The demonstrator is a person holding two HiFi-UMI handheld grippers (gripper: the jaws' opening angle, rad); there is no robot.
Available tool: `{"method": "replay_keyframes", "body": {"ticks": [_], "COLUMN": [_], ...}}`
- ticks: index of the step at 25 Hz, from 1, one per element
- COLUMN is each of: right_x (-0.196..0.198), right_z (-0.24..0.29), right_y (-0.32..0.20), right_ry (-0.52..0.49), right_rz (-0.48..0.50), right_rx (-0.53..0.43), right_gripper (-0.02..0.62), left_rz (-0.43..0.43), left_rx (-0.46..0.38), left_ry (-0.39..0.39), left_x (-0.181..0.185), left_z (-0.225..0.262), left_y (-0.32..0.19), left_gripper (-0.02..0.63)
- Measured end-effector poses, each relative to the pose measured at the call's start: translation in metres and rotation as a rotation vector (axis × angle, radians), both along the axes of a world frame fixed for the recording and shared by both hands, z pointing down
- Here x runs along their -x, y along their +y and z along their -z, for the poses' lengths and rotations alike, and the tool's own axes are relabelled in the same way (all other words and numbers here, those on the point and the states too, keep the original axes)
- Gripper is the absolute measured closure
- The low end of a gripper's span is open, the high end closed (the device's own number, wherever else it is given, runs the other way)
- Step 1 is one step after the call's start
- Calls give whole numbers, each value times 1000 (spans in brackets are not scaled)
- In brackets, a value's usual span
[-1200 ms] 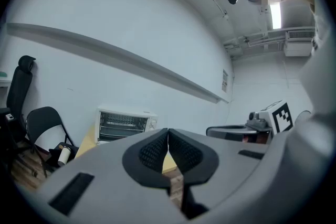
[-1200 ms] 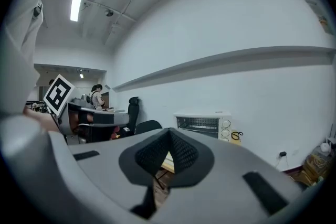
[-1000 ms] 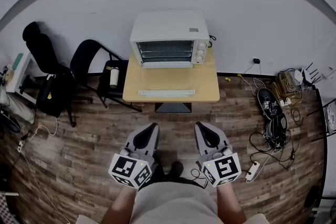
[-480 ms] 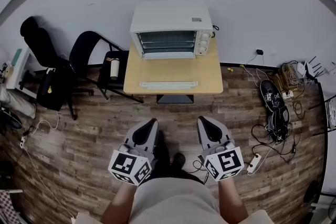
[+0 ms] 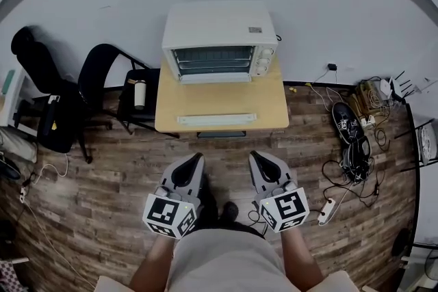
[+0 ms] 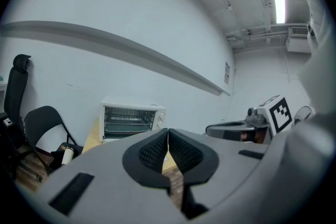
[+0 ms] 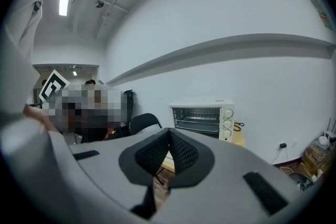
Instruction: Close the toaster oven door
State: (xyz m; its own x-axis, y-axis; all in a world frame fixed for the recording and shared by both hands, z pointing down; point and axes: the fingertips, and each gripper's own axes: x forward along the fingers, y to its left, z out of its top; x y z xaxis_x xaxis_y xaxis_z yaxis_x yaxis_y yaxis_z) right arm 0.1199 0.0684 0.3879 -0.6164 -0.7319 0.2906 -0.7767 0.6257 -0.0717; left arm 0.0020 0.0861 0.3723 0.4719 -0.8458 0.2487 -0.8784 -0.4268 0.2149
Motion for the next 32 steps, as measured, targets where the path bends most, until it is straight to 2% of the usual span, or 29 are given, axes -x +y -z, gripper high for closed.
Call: {"method": "replay_keyframes", "body": {"ticks": [14,25,32], "right_x": [57,85,98], "right_z": [-34,-85,-108], "right_y": [-64,-95,-103], "right_ry": [26,108,175], "right_rz": [35,-6,2], "right_rx": [21,91,114], "right_gripper": [597,597,595], "left_rz": [-89,-171,-196], "left_rx": [23,71,89], "left_ry": [-18,-12,-18], "left_x": [28,55,65], "left_z": [-25,-59,-72], "left_y": [-84,-118,-128], "left_gripper": [597,597,597]}}
